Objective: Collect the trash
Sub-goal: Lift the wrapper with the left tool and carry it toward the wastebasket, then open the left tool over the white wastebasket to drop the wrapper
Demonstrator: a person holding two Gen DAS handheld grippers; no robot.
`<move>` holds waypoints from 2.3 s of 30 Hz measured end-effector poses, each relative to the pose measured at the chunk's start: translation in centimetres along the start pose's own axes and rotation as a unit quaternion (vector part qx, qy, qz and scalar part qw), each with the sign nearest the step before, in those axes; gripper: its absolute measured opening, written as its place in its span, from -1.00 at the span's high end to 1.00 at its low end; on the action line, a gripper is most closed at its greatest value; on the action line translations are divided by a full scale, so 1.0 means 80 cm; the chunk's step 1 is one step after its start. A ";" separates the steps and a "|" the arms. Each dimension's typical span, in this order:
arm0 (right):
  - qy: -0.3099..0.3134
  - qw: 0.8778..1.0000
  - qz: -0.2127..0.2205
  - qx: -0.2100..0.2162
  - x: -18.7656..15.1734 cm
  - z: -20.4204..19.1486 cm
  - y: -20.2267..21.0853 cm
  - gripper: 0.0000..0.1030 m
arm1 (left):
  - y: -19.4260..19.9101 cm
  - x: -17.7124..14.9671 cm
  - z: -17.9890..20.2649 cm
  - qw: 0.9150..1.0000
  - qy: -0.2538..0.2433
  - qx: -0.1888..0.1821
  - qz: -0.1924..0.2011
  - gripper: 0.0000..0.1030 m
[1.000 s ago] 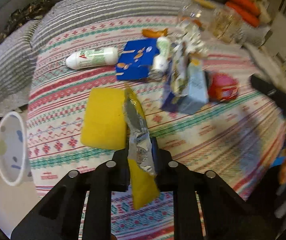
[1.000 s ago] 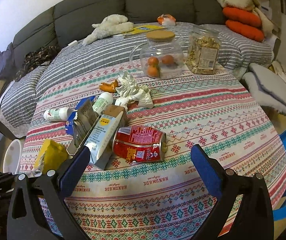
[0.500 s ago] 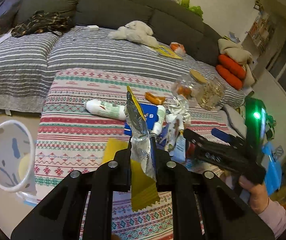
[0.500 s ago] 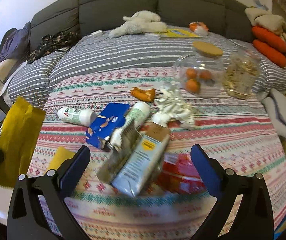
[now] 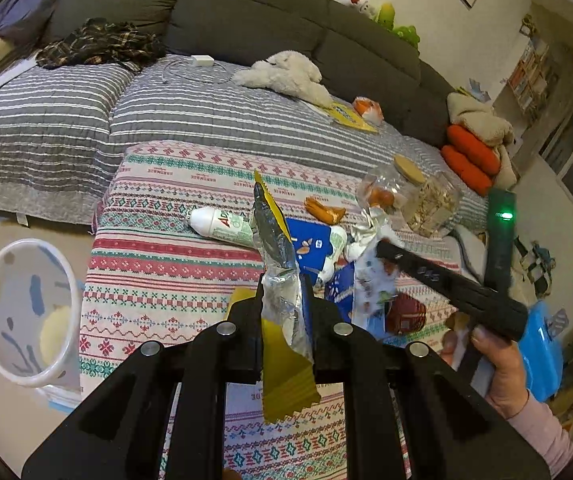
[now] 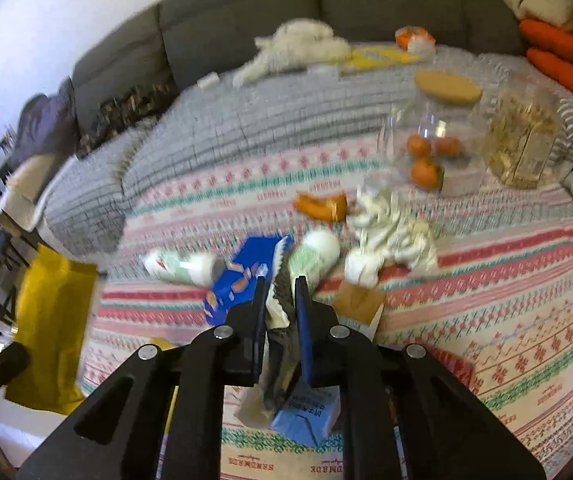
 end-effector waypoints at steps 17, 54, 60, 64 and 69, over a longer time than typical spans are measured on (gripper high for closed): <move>0.054 0.993 0.078 0.073 0.026 -0.092 0.061 0.80 | 0.026 0.023 -0.059 0.998 0.046 0.033 0.041 0.73; 0.142 0.969 -0.037 0.198 -0.068 -0.401 -0.141 0.80 | 0.102 0.011 -0.328 0.944 0.186 0.267 0.060 0.03; 0.156 0.967 -0.050 0.196 -0.079 -0.423 -0.160 0.80 | 0.117 0.008 -0.344 0.936 0.195 0.286 0.069 -0.02; 0.166 0.965 -0.056 0.196 -0.087 -0.434 -0.169 0.78 | 0.127 0.006 -0.353 0.928 0.200 0.303 0.079 -0.19; 0.176 0.966 -0.061 0.181 -0.093 -0.441 -0.176 0.54 | 0.127 0.001 -0.362 0.924 0.207 0.314 0.073 -0.26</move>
Point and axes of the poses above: each gripper's, at about its wrist camera, not at the fingertips, and y roughly against the way its jaws point, z to its right, x to its top, the point moved 4 cm from there along -y, roughly the way its jaws point, and after that the axes turned 9 degrees about x, right-handed, at the moved point
